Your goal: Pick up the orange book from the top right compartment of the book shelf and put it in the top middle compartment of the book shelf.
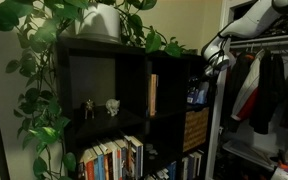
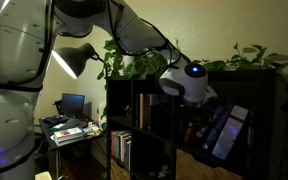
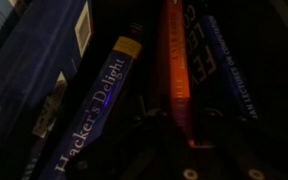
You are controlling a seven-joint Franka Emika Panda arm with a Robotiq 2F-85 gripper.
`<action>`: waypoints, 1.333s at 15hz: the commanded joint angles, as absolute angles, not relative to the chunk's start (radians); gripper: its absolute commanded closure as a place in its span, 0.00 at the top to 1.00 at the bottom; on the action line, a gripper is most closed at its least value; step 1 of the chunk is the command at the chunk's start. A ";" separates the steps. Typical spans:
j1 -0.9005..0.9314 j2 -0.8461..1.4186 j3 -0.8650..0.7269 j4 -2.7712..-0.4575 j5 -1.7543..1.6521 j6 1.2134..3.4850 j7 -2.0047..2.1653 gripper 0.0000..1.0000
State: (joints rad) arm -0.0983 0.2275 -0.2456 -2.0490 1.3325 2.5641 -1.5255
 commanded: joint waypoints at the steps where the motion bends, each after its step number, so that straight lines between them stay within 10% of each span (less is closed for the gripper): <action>1: -0.133 0.146 -0.226 -2.155 1.205 2.550 -1.487 0.10; 20: -0.145 0.136 -0.179 -2.125 1.015 2.576 -1.281 0.09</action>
